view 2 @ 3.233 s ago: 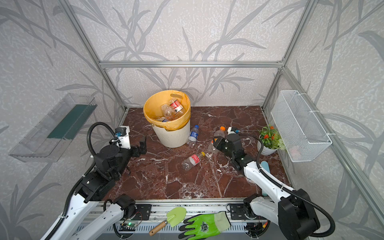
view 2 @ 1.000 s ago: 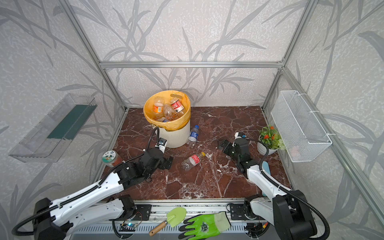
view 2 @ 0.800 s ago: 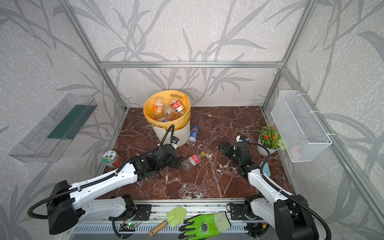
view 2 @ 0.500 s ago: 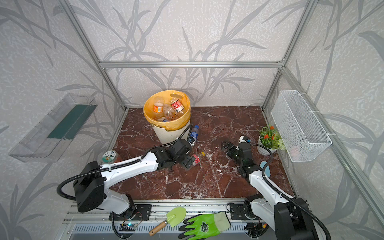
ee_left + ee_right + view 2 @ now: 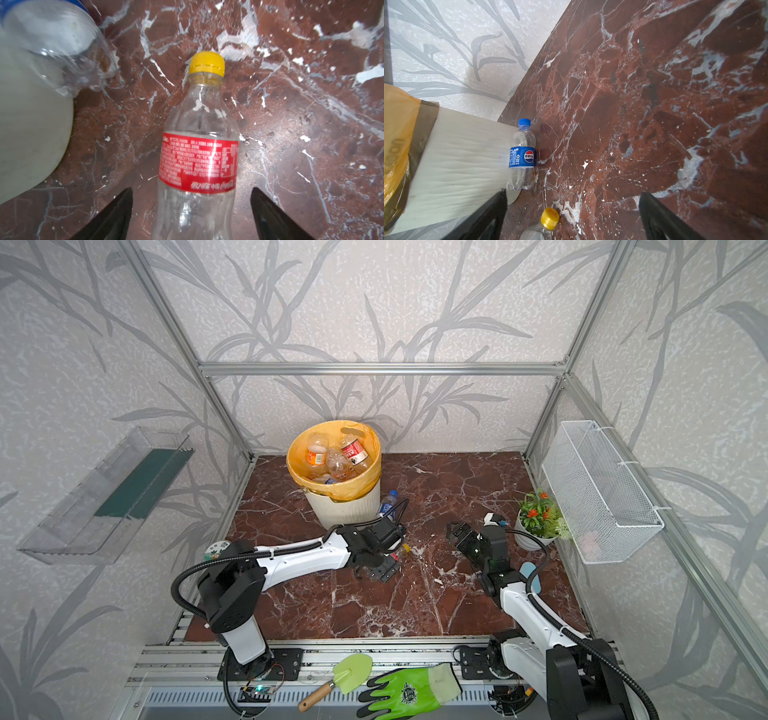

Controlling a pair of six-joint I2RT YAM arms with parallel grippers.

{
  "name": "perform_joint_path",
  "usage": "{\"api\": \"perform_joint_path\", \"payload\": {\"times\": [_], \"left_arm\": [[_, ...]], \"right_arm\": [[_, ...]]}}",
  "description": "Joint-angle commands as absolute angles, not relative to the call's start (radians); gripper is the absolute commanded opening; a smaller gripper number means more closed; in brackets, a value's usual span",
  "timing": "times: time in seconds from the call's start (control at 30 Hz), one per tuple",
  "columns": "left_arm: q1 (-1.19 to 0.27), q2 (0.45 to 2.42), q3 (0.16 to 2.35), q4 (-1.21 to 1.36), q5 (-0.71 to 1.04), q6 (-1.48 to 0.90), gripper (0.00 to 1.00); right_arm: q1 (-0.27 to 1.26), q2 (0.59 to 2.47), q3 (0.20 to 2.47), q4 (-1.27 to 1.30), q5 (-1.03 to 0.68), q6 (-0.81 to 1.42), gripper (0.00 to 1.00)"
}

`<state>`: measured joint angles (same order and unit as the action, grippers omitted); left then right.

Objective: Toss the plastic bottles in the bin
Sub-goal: 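Close the left gripper on the yellow-capped bottle and lift it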

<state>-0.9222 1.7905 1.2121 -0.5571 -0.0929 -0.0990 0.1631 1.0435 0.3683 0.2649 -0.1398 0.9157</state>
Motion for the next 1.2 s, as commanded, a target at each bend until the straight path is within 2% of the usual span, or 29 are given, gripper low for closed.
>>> {"api": "perform_joint_path", "payload": {"times": [0.0,0.13,0.37,0.67,0.8,1.0,1.17], "left_arm": [[-0.926,1.825,1.25,-0.611,-0.071,-0.075,0.84],[-0.927,1.848,1.248,-0.592,-0.067,-0.076,0.76],[-0.927,1.836,1.239,-0.564,-0.058,-0.087,0.54],[-0.927,1.682,1.16,-0.446,-0.054,-0.13,0.5],[-0.926,1.533,1.111,-0.36,-0.074,-0.149,0.5],[-0.926,1.217,1.069,-0.261,-0.229,-0.11,0.5],[-0.925,0.958,1.097,-0.195,-0.403,0.103,0.51]], "right_arm": [[0.156,1.023,0.36,0.284,-0.15,0.919,0.99],[0.153,1.026,0.359,0.286,-0.152,0.922,0.99],[0.15,1.029,0.362,0.291,-0.16,0.923,0.99],[0.15,1.044,0.362,0.309,-0.168,0.932,0.99],[0.151,1.058,0.364,0.328,-0.175,0.938,0.99],[0.15,1.084,0.368,0.357,-0.196,0.949,0.99],[0.151,1.103,0.381,0.378,-0.217,0.956,0.99]]}}
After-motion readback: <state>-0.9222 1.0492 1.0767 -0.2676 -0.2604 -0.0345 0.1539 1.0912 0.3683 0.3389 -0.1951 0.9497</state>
